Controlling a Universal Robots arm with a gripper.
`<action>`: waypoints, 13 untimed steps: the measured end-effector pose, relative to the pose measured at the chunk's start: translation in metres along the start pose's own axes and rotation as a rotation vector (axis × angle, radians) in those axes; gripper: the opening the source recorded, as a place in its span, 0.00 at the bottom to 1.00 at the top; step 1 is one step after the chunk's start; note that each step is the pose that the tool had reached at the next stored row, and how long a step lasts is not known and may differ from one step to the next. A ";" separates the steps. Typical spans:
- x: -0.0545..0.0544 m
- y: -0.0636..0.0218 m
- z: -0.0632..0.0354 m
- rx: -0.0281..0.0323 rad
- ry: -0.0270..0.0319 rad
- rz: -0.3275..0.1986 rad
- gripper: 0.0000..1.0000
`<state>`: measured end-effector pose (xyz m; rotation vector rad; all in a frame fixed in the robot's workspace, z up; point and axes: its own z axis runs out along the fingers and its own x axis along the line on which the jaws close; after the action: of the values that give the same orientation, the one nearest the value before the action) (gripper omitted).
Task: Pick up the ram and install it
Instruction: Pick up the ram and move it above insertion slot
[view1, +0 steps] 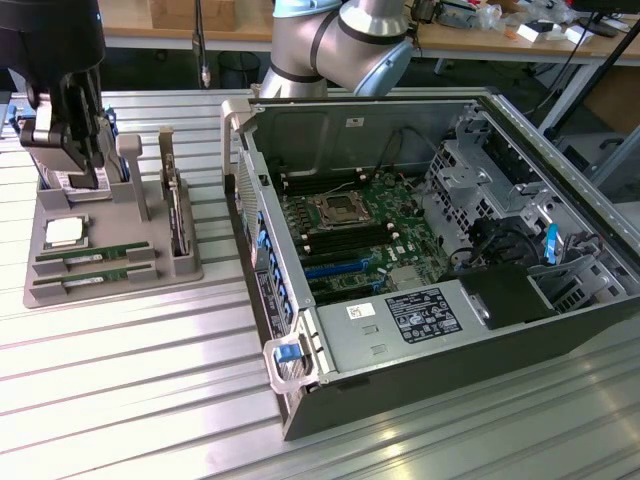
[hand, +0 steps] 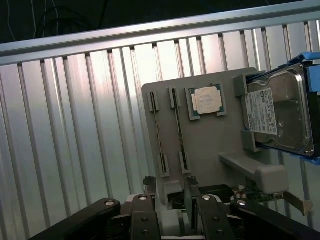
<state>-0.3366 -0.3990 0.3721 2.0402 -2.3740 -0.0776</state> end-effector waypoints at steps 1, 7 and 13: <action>0.000 -0.0001 0.0032 0.0000 -0.0001 0.000 0.36; 0.000 -0.0006 0.0129 0.0000 -0.0001 0.000 0.36; 0.000 -0.0009 0.0196 0.0000 -0.0001 0.000 0.36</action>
<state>-0.3366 -0.3990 0.3524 2.0403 -2.3740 -0.0776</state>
